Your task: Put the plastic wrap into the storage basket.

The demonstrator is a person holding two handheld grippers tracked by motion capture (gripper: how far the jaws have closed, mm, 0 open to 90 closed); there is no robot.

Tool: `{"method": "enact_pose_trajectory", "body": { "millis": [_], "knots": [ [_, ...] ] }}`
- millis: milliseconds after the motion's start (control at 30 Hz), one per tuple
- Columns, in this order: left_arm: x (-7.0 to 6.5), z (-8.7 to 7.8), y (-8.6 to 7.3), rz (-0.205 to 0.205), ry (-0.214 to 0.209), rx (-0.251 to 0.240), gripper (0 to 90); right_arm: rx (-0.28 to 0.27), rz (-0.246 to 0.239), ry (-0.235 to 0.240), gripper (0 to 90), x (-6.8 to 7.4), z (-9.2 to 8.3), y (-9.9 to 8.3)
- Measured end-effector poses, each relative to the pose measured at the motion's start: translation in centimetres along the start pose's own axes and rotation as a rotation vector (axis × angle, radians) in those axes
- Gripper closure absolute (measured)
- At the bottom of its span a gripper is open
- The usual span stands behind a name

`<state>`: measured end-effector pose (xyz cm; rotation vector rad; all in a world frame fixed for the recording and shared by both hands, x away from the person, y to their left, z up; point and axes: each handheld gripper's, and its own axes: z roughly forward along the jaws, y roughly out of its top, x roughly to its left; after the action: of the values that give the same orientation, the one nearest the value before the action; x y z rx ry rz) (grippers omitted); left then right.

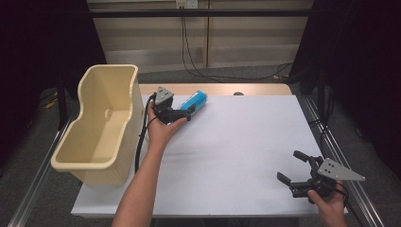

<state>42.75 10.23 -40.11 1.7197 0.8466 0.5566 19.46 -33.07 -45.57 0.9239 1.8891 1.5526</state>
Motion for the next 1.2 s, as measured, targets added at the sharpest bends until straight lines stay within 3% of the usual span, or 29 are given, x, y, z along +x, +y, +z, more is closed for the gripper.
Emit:
{"method": "enact_pose_trajectory", "body": {
  "millis": [267,333,600,733,900,967,1067,1133,1200],
  "knots": [
    [0.5,1.2,0.4,0.004,0.006,0.067,1.9,0.001,0.004,-0.001,0.7,-0.1,0.0,0.0],
    [0.7,1.4,0.5,0.012,0.028,0.117,2.3,0.002,0.003,0.001,0.7,-0.1,0.0,0.0],
    [1.3,2.2,0.5,0.012,0.052,0.26,3.3,0.001,0.006,0.003,0.7,-0.1,-0.1,0.0],
    [1.4,2.8,0.3,0.02,0.039,0.339,3.5,0.001,0.006,0.004,0.7,-0.1,-0.1,0.0],
    [1.8,3.5,-0.1,0.034,0.068,0.416,4.3,0.002,0.006,0.005,0.7,-0.1,0.0,-0.1],
    [2.0,3.7,-0.2,0.052,0.071,0.444,4.7,0.003,0.008,0.006,0.7,-0.1,0.0,-0.1],
    [2.2,4.0,-0.5,0.042,0.065,0.469,4.8,0.004,0.007,0.008,0.7,-0.1,0.0,-0.1],
    [2.3,4.4,-0.9,0.057,0.068,0.511,5.0,0.005,0.007,0.01,0.7,-0.1,0.0,-0.1],
    [2.3,4.5,-1.1,0.053,0.07,0.516,5.5,0.006,0.007,0.009,0.7,-0.2,0.0,-0.1]
  ]
}}
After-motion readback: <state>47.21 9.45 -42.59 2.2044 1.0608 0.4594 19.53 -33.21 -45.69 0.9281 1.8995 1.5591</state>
